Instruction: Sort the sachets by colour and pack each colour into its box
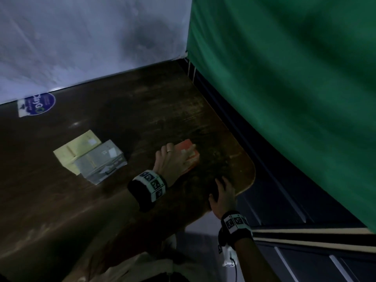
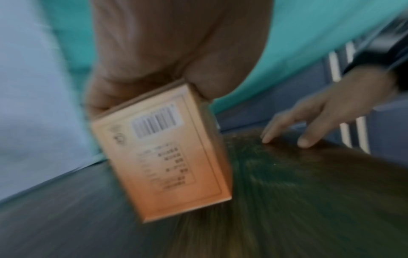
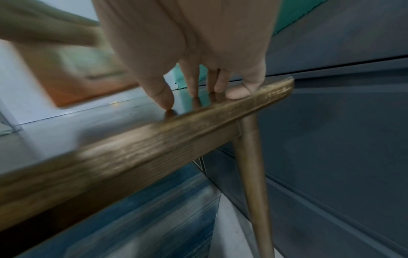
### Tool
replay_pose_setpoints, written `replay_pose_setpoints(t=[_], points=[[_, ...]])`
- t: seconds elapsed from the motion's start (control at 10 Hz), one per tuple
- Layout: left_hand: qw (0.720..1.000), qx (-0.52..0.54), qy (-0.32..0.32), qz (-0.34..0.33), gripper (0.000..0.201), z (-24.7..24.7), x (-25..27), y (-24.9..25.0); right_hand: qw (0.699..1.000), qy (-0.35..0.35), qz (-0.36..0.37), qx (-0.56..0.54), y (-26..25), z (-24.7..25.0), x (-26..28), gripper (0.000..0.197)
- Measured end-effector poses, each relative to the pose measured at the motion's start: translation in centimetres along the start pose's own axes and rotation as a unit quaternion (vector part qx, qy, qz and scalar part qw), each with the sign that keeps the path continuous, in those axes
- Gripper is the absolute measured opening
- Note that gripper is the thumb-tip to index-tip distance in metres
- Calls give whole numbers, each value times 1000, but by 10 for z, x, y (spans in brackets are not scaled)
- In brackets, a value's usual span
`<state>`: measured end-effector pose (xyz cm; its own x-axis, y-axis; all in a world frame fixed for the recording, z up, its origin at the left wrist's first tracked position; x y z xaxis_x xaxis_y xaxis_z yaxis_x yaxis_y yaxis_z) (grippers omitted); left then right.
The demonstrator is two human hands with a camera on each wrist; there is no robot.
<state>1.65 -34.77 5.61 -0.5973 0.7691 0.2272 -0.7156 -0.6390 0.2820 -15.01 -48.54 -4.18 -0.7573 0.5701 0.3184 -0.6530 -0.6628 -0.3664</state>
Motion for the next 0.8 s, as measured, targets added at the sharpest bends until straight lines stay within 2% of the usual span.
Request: replay_pose_setpoints(t=[0.1, 0.2, 0.4, 0.5, 0.7, 0.8], points=[[994, 51, -1, 101, 85, 1, 37, -48, 1000, 7, -9, -11, -4, -2, 3, 59], [986, 60, -22, 153, 89, -4, 66, -88, 1000, 5, -10, -14, -8, -8, 6, 59], [993, -38, -25, 105, 100, -23, 83, -101, 999, -19, -24, 10, -17, -18, 17, 60], [995, -29, -8, 97, 99, -19, 81, -102, 999, -31, -40, 7, -20, -19, 25, 59], [997, 21, -15, 67, 93, -15, 79, -110, 998, -52, -45, 11, -28, -25, 46, 60], [998, 23, 18, 51, 93, -17, 80, -110, 997, -50, -55, -1, -28, -27, 54, 59]])
Point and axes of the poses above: each hand's wrist, its own x-axis away from the middle knuckle, its own z-axis out of the back of the hand, y = z × x, the point moved 6 cm from there along -x, towards the middle knuckle, and after that the axes turned 2 degrees about x, right-handed, at the moved point
